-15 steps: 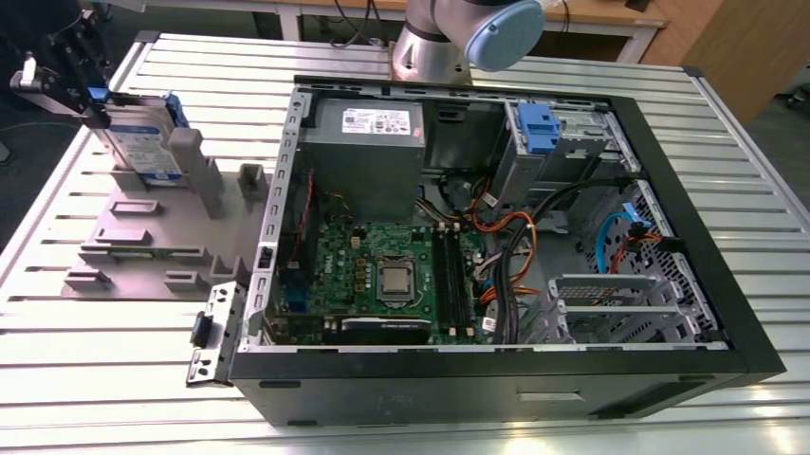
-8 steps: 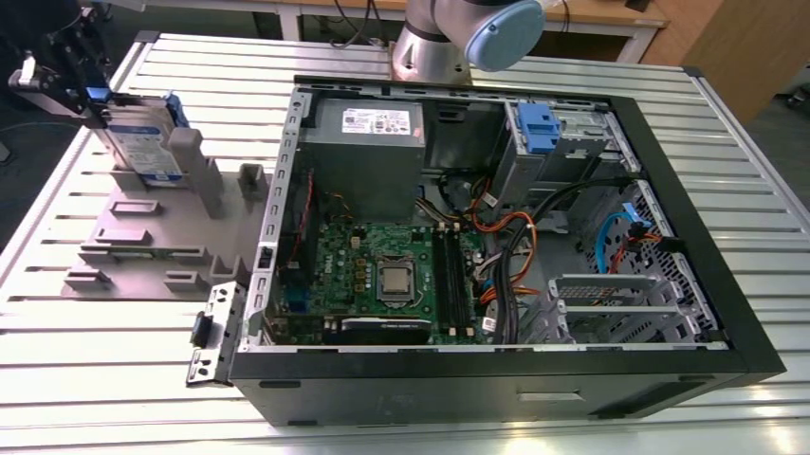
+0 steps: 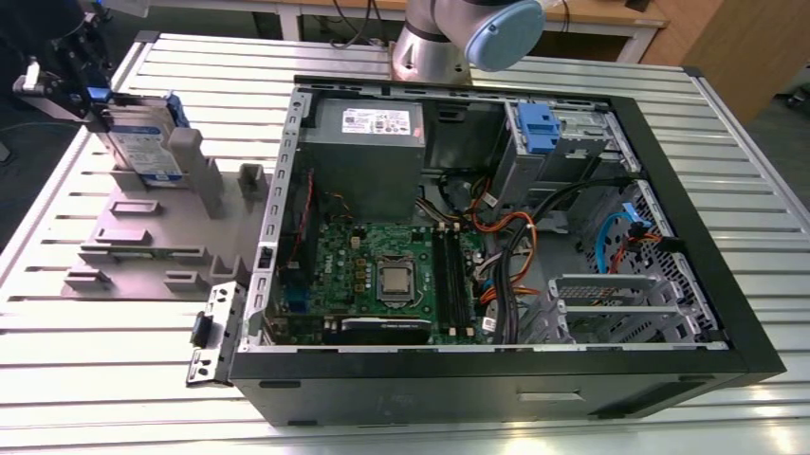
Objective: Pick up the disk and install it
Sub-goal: 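Pick up the disk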
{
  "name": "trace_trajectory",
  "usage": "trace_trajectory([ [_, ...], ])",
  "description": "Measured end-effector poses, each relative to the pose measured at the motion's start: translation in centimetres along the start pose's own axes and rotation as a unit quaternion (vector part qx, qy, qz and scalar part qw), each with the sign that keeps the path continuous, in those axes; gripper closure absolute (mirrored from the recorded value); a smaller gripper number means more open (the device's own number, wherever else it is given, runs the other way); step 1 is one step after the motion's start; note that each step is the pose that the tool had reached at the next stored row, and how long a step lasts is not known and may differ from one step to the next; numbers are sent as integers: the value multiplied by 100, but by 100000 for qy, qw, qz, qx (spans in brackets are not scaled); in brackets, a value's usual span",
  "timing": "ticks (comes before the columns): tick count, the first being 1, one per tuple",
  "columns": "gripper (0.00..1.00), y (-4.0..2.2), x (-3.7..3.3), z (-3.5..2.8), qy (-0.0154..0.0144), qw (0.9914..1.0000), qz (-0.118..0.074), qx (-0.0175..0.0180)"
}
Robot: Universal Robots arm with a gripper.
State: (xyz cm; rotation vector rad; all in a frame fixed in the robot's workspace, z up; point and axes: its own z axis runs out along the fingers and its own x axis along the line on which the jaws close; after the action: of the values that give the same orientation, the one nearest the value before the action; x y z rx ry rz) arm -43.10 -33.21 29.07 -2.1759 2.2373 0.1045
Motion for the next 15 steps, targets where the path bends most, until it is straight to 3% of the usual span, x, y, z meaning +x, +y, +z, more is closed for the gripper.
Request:
trace_trajectory([
  [7,56,0,-3,3,-1,100000,-5,4],
  [9,58,0,-3,3,6,100000,-5,-4],
  [10,64,0,-3,3,5,100000,-4,-2],
  [15,64,0,-3,5,0,100000,-4,-1],
])
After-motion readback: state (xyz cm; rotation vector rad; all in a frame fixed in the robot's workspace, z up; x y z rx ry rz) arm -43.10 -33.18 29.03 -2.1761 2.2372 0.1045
